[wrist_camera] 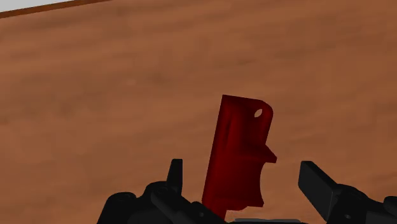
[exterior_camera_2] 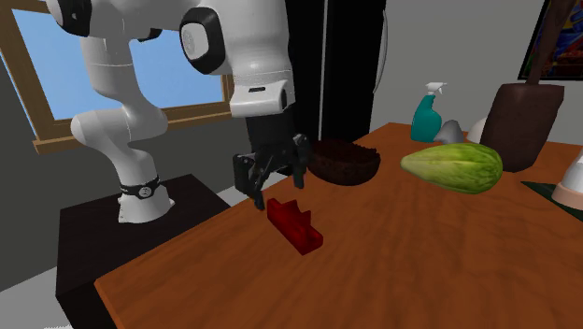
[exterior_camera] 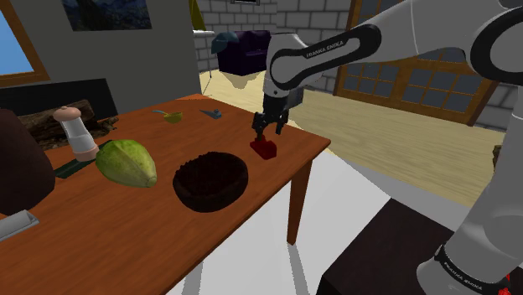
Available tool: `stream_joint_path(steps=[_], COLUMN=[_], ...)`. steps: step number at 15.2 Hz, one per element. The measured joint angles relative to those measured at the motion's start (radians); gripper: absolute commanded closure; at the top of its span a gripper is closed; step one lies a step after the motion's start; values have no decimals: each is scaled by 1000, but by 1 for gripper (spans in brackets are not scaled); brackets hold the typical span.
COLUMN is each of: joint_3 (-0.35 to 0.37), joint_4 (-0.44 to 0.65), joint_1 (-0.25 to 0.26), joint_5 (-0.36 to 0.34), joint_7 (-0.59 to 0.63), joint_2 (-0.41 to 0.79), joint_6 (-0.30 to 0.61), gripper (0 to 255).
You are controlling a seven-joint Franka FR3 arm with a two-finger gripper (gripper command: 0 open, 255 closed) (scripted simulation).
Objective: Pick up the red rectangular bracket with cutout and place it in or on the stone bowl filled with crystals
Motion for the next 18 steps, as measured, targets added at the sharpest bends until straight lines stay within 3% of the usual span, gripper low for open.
stream_joint_path(steps=[3, 9, 16, 17, 18], joint_3=[0, 0, 0, 0, 0], joint_4=[61, 37, 33, 33, 33], joint_1=[8, 17, 17, 17, 17], joint_5=[-8, -14, -14, -14, -14], joint_7=[15, 23, 23, 23, 23], joint_2=[75, 117, 120, 120, 120], joint_6=[10, 77, 85, 85, 85], gripper=[0, 0, 0, 255, 255])
